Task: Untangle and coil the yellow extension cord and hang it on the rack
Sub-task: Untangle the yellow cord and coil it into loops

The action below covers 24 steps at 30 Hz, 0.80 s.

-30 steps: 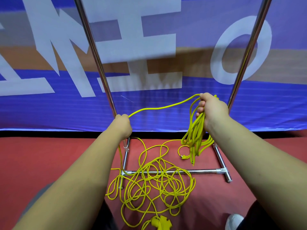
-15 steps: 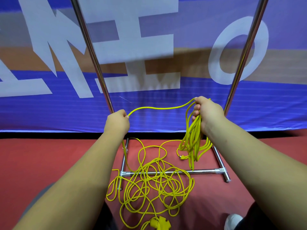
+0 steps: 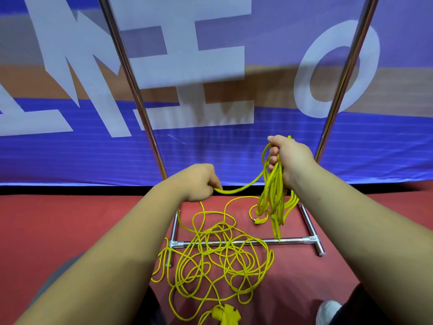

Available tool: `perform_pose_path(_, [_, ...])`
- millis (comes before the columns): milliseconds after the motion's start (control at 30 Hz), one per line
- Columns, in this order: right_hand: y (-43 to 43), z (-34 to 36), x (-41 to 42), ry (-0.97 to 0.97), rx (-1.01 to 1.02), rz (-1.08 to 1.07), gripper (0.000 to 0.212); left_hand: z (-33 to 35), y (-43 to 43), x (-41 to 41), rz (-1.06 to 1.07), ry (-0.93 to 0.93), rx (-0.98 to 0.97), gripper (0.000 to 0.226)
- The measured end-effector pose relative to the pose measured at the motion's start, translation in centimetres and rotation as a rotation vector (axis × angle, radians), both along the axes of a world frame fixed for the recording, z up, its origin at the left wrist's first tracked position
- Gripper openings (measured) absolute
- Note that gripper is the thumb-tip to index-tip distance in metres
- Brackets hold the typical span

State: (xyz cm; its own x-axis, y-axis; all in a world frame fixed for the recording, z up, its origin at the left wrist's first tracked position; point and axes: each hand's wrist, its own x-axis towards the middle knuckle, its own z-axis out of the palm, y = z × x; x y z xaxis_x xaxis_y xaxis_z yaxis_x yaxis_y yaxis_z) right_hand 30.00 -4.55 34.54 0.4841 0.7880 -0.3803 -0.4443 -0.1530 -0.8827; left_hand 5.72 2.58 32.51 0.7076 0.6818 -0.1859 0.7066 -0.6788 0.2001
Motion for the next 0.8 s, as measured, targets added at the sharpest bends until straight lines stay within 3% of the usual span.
perform_pose_path(100, [0.1,-0.1,0.1,-0.028,-0.008,0.056,0.019,0.5,-1.2,0.9,-0.157,0.01,-0.054,0.047])
perform_pose_path(233, [0.0,-0.5,-0.5,-0.069,-0.075,0.227,0.023,1.4,-2.2,1.4,-0.263,-0.249,-0.056,0.054])
perform_pose_path(367, [-0.3,-1.1,-1.9,-0.094,-0.103,0.342,0.012,2.5,-2.8,1.7,0.006,-0.554,0.088,0.026])
perform_pose_path(433, [-0.5,-1.3,-2.3,-0.101,-0.11,0.374,0.004,2.6,-2.5,1.3,0.083,-0.577,0.208,0.03])
perform_pose_path(533, [-0.8,-1.3,-2.8,-0.152,-0.122,0.514,0.011,2.4,-2.1,0.7,0.199,-0.516,0.225,0.043])
perform_pose_path(667, [-1.3,-0.9,-3.6,-0.208,-0.122,0.654,0.02,1.4,-1.1,-0.1,0.376,-0.408,0.056,0.062])
perform_pose_path(800, [-1.5,-0.7,-4.4,-0.199,-0.141,0.641,0.018,0.7,0.2,-2.2,0.386,-0.588,-0.455,0.045])
